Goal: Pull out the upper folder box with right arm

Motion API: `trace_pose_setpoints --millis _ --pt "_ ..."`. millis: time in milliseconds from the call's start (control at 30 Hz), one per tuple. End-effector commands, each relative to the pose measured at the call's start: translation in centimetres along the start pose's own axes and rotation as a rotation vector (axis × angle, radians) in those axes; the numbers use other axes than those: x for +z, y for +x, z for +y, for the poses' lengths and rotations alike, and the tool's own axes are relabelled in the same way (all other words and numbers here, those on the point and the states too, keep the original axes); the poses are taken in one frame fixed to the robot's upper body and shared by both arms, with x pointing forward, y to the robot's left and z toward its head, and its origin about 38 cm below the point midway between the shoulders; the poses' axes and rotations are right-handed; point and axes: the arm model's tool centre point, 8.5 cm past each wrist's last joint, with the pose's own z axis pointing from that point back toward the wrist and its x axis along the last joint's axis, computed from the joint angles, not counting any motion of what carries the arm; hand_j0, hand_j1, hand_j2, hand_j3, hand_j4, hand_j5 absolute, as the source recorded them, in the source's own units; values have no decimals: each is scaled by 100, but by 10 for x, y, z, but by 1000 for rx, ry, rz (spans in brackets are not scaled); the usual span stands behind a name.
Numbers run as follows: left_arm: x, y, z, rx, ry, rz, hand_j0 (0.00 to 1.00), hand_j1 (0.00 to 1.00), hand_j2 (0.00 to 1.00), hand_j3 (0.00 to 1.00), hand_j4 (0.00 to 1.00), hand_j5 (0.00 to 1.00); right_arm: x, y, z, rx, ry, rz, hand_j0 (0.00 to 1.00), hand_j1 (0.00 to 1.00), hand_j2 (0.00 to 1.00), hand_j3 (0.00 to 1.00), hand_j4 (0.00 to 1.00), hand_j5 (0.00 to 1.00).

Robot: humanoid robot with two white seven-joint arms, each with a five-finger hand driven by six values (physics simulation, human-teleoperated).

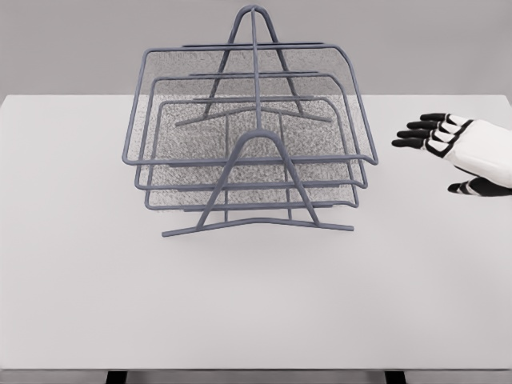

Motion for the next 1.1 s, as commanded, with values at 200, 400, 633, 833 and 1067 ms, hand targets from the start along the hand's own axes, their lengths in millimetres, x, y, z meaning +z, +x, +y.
trace_pose_setpoints --millis 200,400,633,833,1067 --pt "0 0 0 1 0 0 100 100 100 100 100 100 -26 -33 -3 -46 124 48 100 100 100 100 100 100" --pt "0 0 0 1 0 0 100 100 100 100 100 100 -78 -42 -15 -39 144 -13 100 100 100 100 100 100" --pt "0 0 0 1 0 0 100 100 100 100 100 100 -98 -71 -20 -69 163 34 100 100 100 100 100 100" --pt "0 0 0 1 0 0 100 100 100 100 100 100 -123 -73 -24 -49 182 19 100 100 100 100 100 100" --pt "0 0 0 1 0 0 100 100 100 100 100 100 -140 -54 -35 18 177 -32 100 100 100 100 100 100"
